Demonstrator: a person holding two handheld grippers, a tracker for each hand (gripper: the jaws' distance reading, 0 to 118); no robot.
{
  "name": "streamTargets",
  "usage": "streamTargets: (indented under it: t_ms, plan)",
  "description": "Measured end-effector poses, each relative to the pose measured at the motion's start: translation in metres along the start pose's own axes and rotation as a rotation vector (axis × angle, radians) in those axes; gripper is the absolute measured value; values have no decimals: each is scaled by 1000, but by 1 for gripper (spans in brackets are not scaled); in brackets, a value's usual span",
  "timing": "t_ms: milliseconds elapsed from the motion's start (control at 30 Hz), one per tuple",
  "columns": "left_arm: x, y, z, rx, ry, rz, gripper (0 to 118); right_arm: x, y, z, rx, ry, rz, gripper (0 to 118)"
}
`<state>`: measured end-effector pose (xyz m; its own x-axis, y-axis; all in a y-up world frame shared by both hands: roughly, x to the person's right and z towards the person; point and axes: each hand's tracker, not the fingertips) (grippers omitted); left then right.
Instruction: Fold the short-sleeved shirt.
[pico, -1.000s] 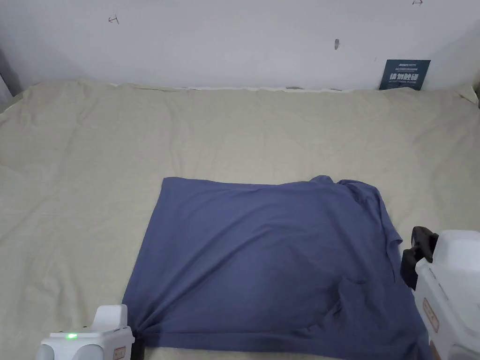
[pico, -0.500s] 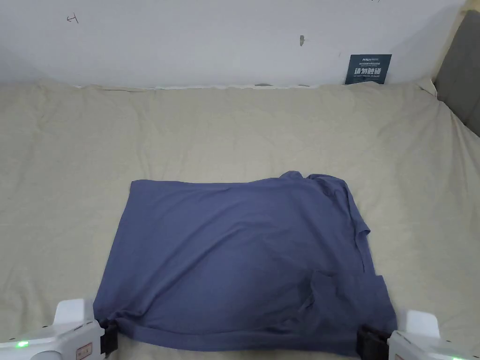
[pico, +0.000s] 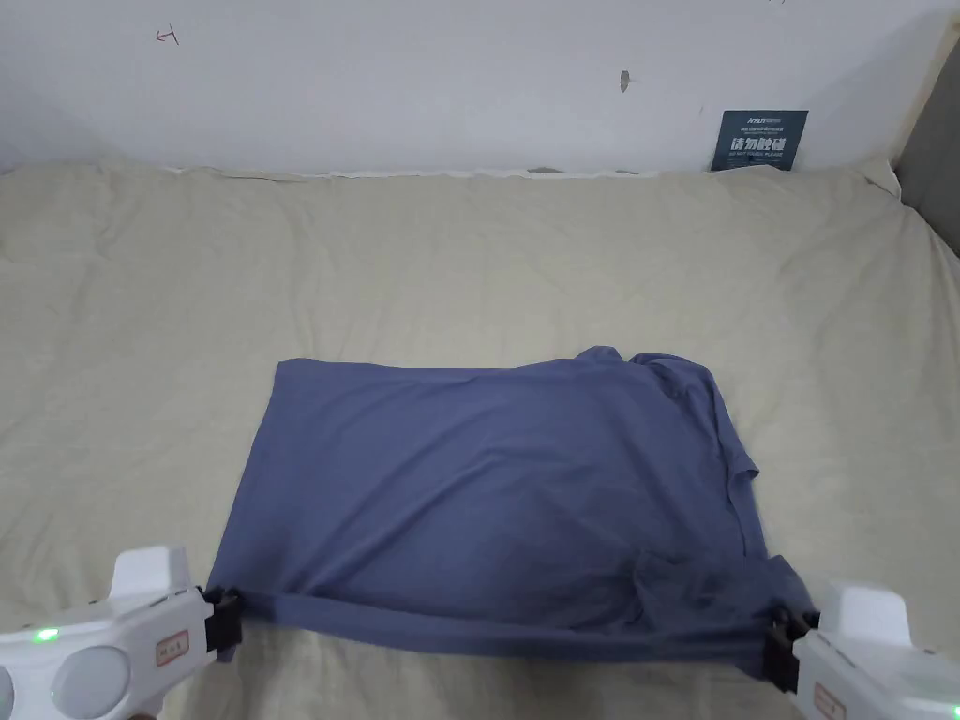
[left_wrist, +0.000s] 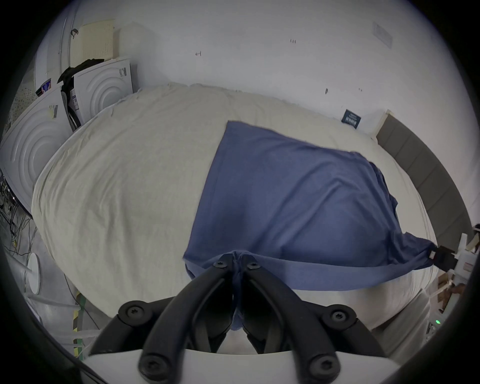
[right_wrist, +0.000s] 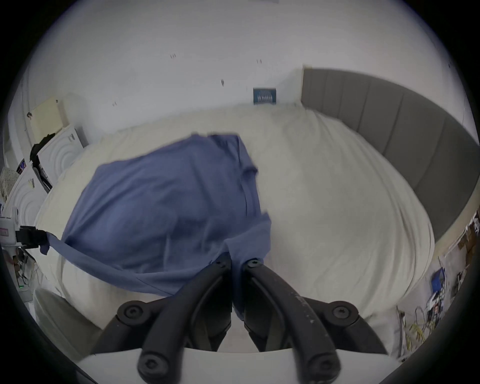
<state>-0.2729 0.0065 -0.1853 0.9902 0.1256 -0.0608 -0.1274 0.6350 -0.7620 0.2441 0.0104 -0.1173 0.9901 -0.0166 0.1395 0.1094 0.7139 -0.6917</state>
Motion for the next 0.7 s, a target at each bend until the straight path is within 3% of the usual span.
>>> streamTargets:
  t_ms: [333,533,700]
  plan:
    - [17,82,-59,25,36,-65,6,-19,90,-68,41,-33,51,9]
    - [26,108,-130,-98,61,-112,6,-23,112,-137,-79,-72,74,9]
    - [30,111,-175,-198,86,-152,6,-15,106,-197,-196,-87,40,9]
